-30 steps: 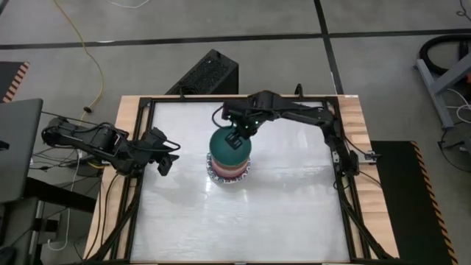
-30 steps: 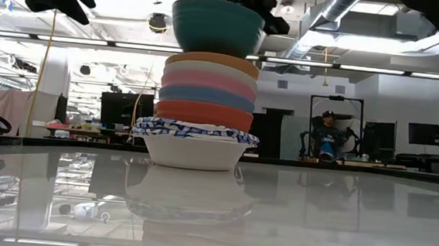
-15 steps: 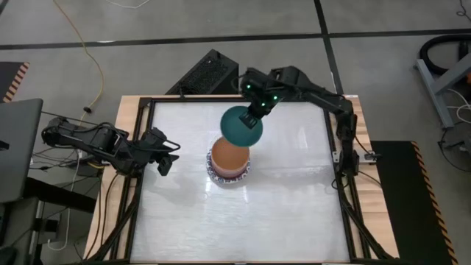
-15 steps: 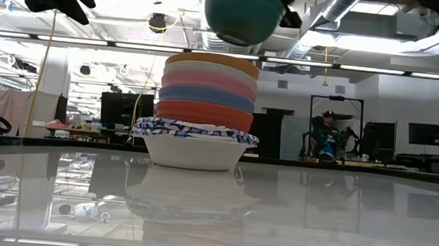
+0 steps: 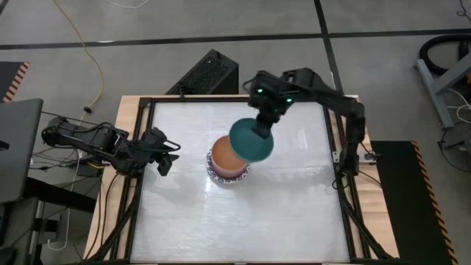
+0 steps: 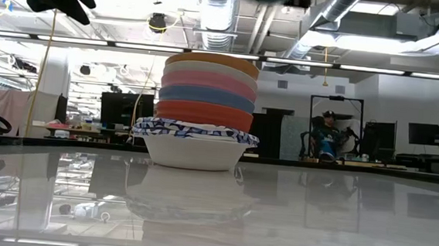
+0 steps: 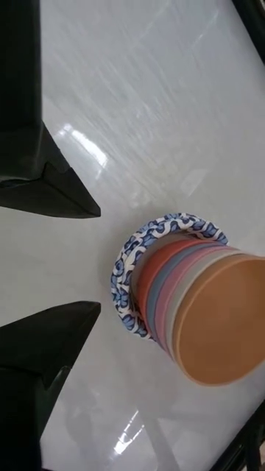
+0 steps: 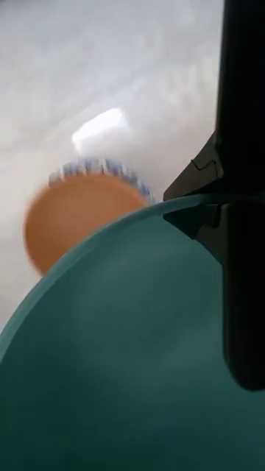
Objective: Nest bowls inside each other
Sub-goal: Stack the dark green bowl on top of the orange bowl
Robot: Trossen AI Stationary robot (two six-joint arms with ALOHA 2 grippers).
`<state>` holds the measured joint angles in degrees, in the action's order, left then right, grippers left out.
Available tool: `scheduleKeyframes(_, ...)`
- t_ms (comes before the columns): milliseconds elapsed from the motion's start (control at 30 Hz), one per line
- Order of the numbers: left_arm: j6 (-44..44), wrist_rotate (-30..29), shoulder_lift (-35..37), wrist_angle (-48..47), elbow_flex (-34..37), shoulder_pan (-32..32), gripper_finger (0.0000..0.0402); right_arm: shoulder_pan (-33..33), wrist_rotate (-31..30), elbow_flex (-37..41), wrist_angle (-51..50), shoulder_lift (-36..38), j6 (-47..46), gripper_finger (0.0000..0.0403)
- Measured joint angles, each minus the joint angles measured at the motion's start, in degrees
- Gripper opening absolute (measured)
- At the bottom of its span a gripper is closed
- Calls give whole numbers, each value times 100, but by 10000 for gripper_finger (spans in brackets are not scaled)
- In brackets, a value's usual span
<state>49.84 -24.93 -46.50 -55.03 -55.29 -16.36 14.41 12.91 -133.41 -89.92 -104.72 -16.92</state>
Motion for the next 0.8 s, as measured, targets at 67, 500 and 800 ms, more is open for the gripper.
scheduleKeyframes(67, -3, -19, 0, 2, 0, -1, 185, 89, 345, 1, -6, 255, 80, 7)
scheduleKeyframes(500, 292, -140, 0, 5, 0, 2, 185, -744, -1414, 464, -5, 2673, -1404, 7)
scheduleKeyframes(800, 294, -133, 2, 5, -2, 148, 185, -1210, -2573, 4218, 2362, 3976, -2277, 7)
